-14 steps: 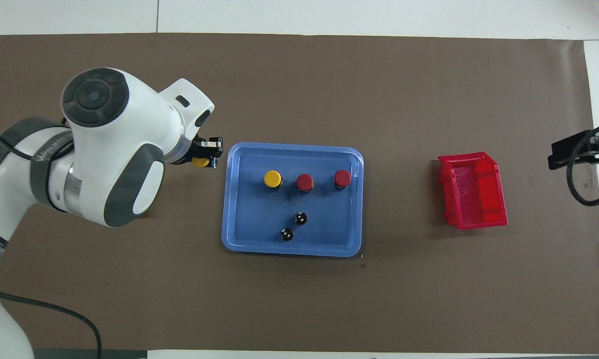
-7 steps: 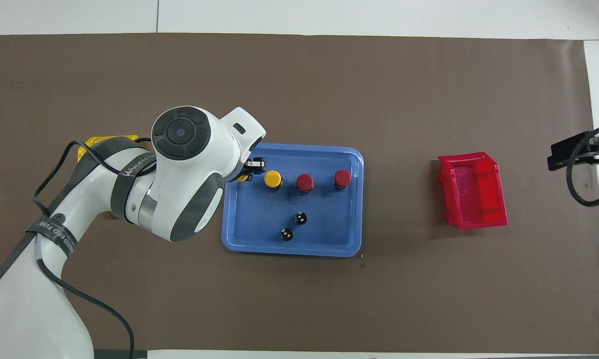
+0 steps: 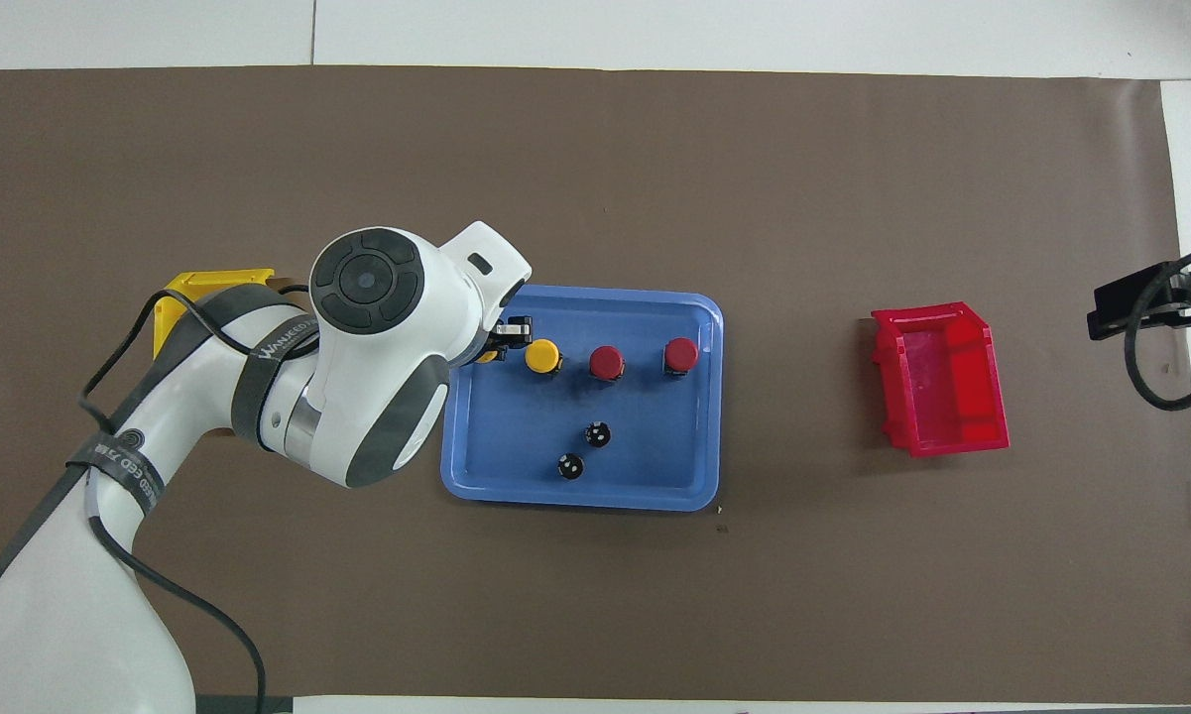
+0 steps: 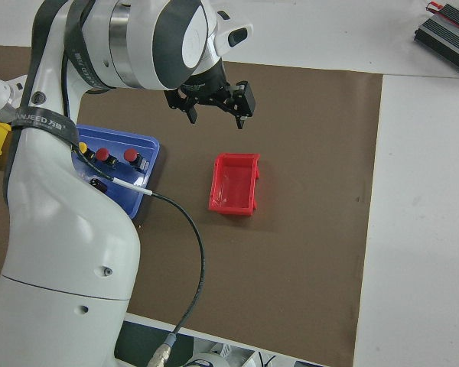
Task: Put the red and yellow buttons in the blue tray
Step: 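Carry the second yellow button into the tray with the left gripper and release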
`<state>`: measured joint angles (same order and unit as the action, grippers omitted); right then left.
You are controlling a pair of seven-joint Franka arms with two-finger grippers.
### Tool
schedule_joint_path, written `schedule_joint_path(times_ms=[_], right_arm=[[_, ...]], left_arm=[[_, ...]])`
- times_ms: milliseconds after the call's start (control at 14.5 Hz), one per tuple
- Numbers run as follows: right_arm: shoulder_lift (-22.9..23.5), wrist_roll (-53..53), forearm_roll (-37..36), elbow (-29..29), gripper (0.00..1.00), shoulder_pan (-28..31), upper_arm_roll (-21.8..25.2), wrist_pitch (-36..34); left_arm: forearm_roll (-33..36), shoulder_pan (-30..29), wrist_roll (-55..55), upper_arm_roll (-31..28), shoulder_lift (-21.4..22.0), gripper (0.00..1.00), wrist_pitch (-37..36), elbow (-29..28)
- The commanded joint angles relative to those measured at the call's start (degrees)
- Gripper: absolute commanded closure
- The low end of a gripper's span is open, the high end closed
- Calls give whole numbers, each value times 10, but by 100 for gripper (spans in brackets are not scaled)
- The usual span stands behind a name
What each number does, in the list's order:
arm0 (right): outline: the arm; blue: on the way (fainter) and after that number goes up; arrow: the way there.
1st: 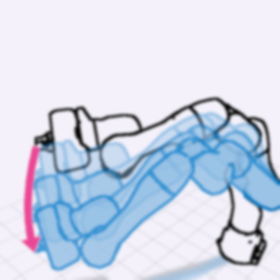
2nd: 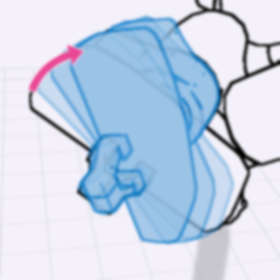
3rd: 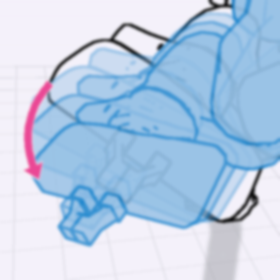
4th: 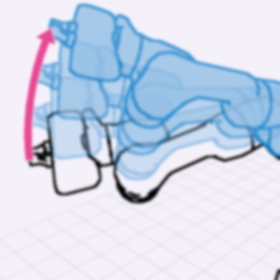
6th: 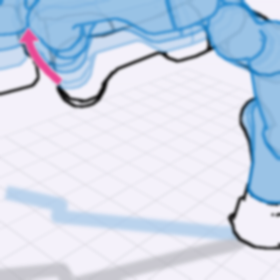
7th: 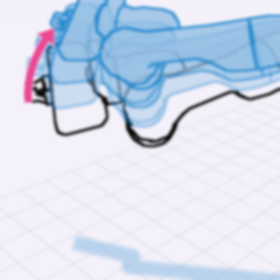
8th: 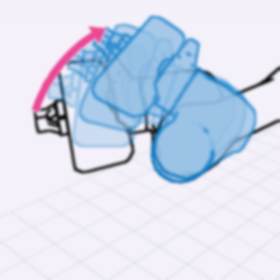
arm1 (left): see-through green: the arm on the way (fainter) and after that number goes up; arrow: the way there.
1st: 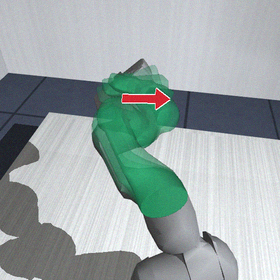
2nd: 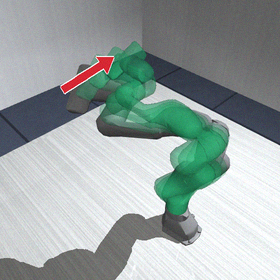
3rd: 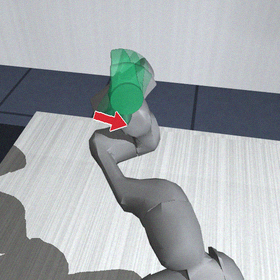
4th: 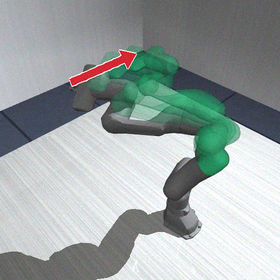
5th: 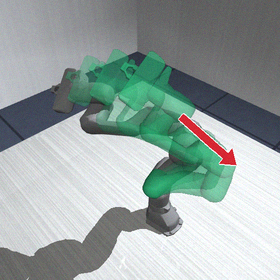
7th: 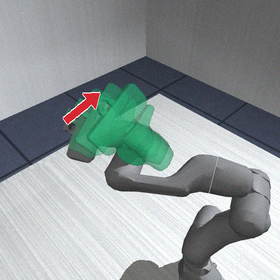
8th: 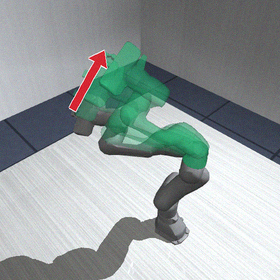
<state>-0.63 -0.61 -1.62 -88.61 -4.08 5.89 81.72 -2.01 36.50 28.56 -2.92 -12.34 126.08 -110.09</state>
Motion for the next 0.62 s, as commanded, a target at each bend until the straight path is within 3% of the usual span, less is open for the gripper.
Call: schedule_joint_path(times_ms=[0, 69, 138, 207, 414, 552], right_arm=[[-3, 17, 7, -5, 0, 10, -5, 4], [-3, 18, 7, -5, 0, 11, -5, 3], [-3, 20, 7, -5, 0, 12, -5, 3], [-3, 27, 7, -5, 0, 12, -5, 4], [-3, 28, 8, -5, 0, 12, -5, 3], [-3, 28, 8, -5, 0, 11, -5, 2]], left_arm=[[-7, 8, 3, -7, 7, 97, 32, -33], [-7, 7, 3, -7, 6, 83, 29, -32], [-6, 6, 1, -7, 6, 32, 21, -27], [-6, 8, -2, -9, 6, 10, 17, -24], [-6, 2, -2, -11, 16, 8, -60, 23], [-5, -15, -14, -16, 46, 8, -118, 50]])
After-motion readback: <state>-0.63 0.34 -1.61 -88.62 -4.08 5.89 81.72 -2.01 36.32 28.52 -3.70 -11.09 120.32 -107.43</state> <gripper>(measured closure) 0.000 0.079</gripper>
